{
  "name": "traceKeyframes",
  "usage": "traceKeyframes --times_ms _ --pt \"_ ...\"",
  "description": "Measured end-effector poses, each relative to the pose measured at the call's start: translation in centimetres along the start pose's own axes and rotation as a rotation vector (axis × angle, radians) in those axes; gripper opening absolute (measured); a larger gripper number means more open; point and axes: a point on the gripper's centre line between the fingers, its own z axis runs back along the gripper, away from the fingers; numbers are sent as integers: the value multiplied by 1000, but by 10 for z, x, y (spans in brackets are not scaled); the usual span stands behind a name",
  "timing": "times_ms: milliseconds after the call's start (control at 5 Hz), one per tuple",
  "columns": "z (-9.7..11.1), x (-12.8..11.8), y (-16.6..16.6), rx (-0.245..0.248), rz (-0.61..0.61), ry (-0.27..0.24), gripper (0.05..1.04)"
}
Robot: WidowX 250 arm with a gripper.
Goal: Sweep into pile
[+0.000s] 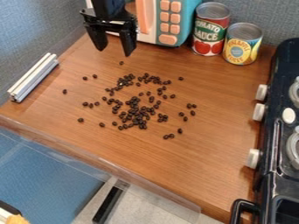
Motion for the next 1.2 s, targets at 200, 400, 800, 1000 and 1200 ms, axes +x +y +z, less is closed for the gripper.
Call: traceKeyframes --times_ms 200,400,800,1000,1200 --pt "-15 -6 0 -13 7 42 1001" --pt "-16 -9 0 -19 -3 58 1001" --pt "-19 -33 48 -30 -23 107 1001" --pt "-25 -46 60 60 5 62 1001" --pt "-23 -66 74 149 44 26 1001"
